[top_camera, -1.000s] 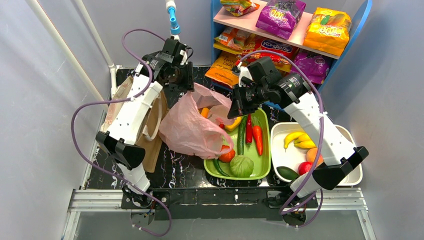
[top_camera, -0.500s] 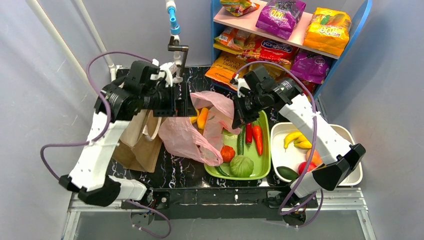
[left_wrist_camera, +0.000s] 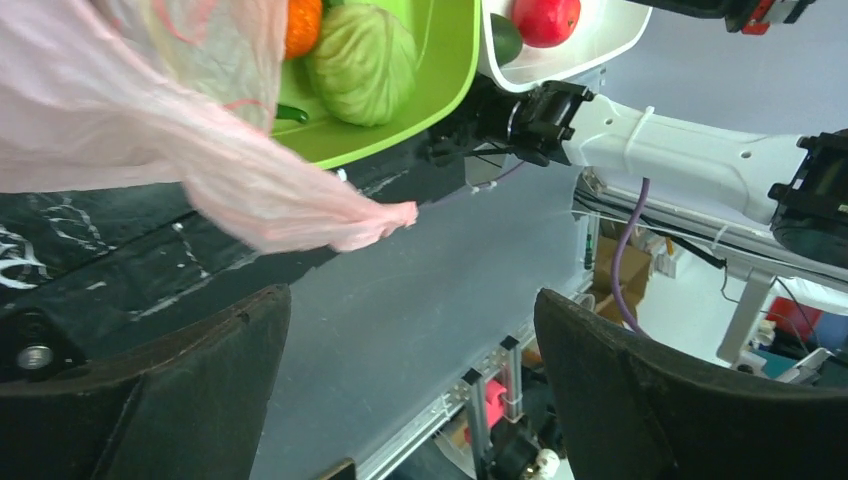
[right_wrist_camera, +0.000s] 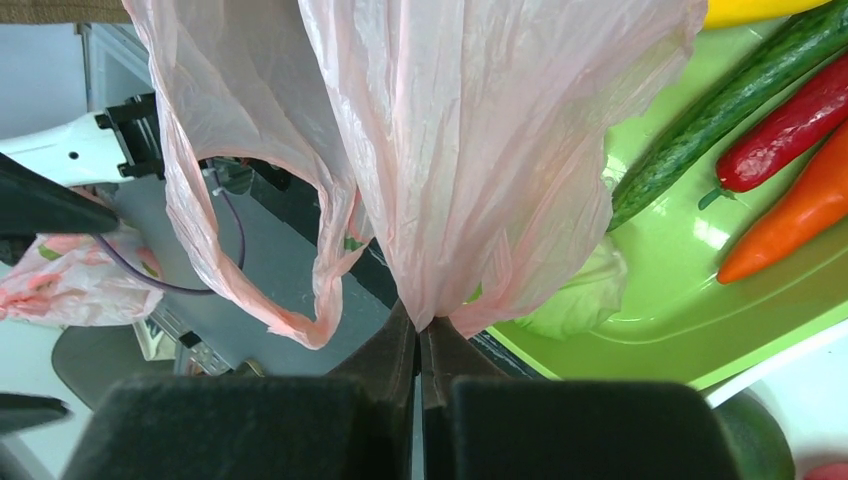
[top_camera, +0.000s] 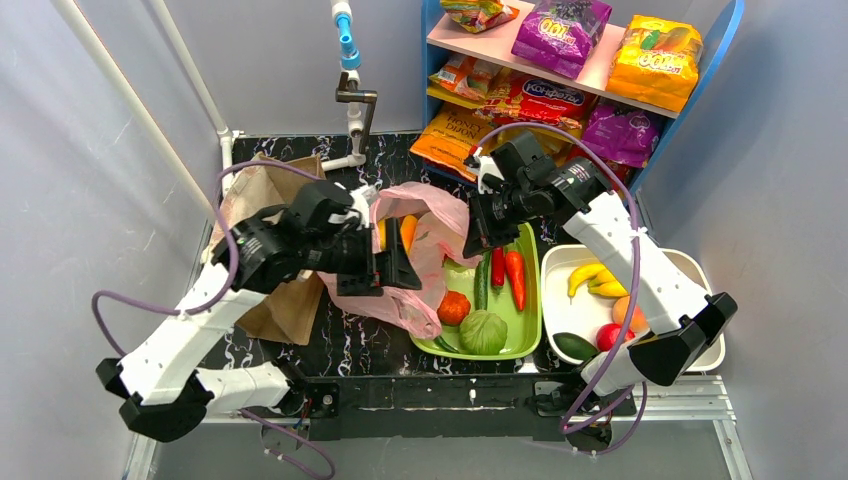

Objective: Place the food into the grocery bag and tie it

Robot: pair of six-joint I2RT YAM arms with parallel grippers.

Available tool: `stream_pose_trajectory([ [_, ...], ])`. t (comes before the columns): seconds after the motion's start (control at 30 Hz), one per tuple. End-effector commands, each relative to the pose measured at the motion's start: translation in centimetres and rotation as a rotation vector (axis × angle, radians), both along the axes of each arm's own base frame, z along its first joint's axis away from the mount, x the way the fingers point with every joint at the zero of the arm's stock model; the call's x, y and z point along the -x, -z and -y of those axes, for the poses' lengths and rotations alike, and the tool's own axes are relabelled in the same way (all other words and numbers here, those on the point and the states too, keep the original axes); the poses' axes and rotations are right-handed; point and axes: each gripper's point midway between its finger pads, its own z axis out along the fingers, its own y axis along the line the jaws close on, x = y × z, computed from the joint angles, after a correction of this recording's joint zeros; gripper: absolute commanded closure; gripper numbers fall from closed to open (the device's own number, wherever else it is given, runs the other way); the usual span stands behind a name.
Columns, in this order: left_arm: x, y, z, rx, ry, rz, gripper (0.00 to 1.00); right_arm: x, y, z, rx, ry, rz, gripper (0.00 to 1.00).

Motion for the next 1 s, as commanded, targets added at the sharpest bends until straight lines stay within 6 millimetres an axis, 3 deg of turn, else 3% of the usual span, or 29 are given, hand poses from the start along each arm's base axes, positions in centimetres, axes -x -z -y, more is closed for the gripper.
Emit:
stream_pose_trajectory([
  [0.0,-0.1,0.1,2.5,0.031,-0.039,-0.071,0.10,-0.5,-1.1,-0.9,-0.048,0.030,0.011,0.99],
  [0.27,1.4,2.6,4.2,0.014,-0.026,-0.159,0.13,-1.4,-0.9,-1.4,-0.047,0.078,-0.006,0.99],
  [0.47,2.1,4.6,3.9,-0.007,-0.094,-0.212,0.15,-1.5,-0.5,-1.5,-0.046,0.109,-0.027,0.99],
  [0.7,0.5,6.0,4.1,0.017,-0.215,-0.199,0.20,-1.7,0.1,-1.7,-0.041,0.125,-0.039,0.99],
  [0.97,-0.7,7.1,7.2,0.148,-0.258,-0.198,0.27,-2.3,-0.4,-2.2,-0.073,0.155,-0.049,0.99],
])
